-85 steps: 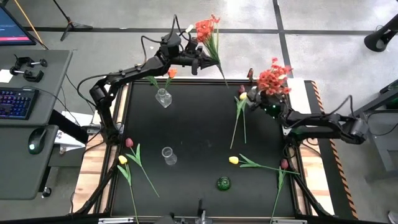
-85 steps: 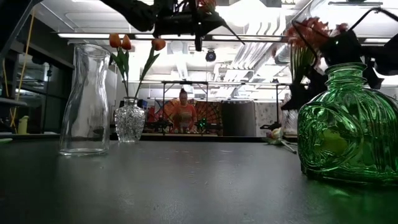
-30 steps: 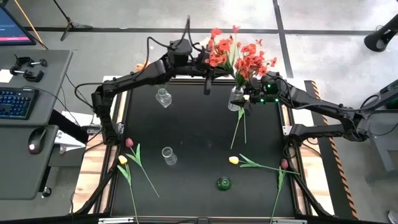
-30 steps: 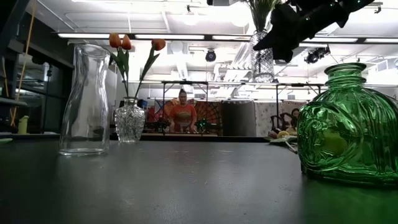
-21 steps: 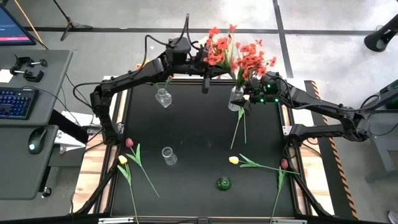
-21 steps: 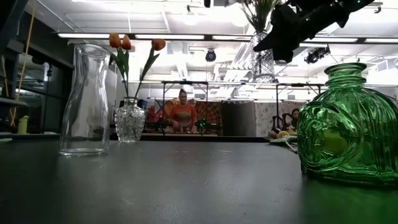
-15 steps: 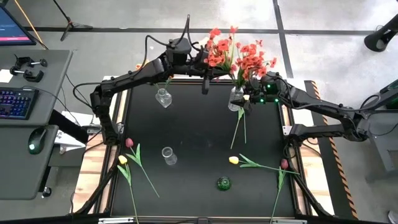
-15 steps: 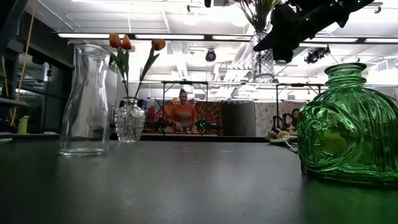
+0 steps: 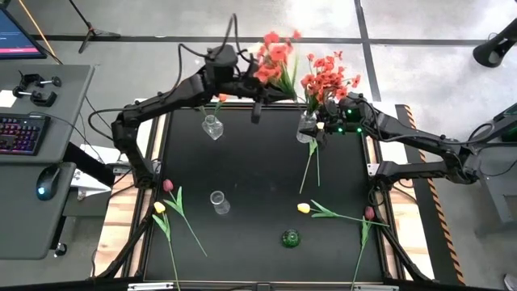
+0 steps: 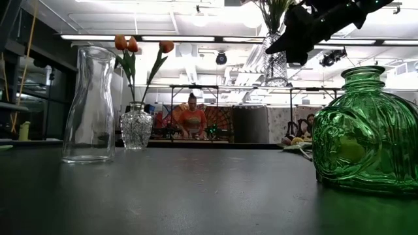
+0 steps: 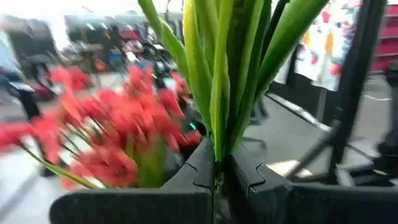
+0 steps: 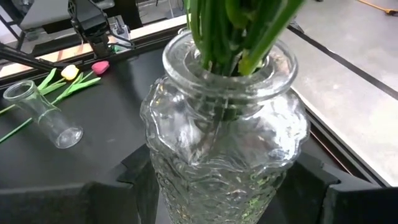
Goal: Sort flowers into vase by color
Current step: Put the red flowers into the top right transparent vase
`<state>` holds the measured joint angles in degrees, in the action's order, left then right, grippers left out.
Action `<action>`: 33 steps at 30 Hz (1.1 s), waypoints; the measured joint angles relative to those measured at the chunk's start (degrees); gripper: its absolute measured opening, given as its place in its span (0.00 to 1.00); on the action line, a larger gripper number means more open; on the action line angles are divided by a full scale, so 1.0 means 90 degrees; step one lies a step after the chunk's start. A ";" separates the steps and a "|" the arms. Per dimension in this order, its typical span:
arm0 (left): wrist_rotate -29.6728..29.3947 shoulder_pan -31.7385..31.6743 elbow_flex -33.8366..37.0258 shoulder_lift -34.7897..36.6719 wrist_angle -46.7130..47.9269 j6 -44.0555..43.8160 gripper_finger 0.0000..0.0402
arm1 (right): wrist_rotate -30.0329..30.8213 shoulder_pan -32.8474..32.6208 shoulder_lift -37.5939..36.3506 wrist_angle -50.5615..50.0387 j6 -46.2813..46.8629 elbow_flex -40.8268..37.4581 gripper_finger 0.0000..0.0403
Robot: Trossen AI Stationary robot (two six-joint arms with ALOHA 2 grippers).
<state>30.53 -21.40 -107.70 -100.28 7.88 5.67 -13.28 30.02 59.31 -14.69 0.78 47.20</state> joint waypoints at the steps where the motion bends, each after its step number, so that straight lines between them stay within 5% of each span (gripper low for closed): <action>1: 0.0099 -0.0019 0.0000 -0.0028 0.0076 -0.0018 0.00 | 0.0000 0.0000 0.0000 0.0024 -0.0001 0.0000 0.55; 33: -0.0577 -0.0205 0.0015 -0.0532 -0.0169 0.0664 0.00 | 0.0026 -0.0002 0.0000 0.0186 0.0027 0.0000 0.55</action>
<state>25.34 -23.24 -107.57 -105.07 6.35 11.65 -13.04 30.00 59.31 -13.02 1.02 47.20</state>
